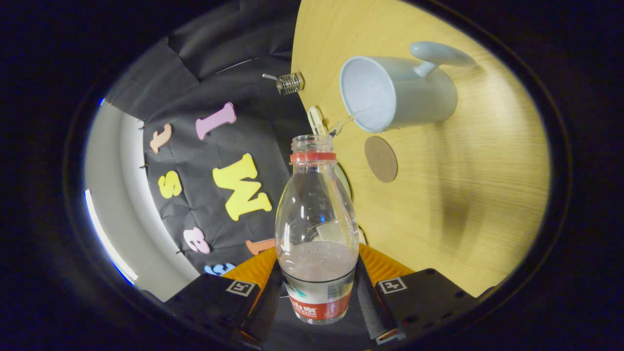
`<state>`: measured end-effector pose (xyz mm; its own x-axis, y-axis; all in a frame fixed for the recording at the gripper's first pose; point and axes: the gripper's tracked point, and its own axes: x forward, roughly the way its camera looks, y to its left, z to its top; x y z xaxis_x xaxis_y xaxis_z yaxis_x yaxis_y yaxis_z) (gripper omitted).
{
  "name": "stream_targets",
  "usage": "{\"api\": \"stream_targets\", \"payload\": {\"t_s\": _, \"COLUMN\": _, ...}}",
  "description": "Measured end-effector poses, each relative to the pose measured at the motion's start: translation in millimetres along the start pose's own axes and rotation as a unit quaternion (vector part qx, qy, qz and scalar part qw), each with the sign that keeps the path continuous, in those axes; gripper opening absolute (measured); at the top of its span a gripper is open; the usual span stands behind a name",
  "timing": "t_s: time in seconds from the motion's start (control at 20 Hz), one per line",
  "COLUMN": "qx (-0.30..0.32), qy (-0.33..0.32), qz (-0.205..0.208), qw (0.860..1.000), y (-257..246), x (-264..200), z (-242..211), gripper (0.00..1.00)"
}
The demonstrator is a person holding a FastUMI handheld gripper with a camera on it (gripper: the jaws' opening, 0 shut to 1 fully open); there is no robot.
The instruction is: Take the bottle from table, then pour the juice into the cup, finally place the bottle on the coaster
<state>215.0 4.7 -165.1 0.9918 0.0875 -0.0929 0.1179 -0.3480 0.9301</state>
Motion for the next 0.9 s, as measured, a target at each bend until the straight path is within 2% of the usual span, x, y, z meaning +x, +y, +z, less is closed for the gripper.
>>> {"api": "stream_targets", "payload": {"t_s": 0.9, "qx": 0.08, "qy": 0.012, "qz": 0.018, "qw": 0.997, "y": 16.7, "x": 3.0, "z": 6.7, "gripper": 0.76}}
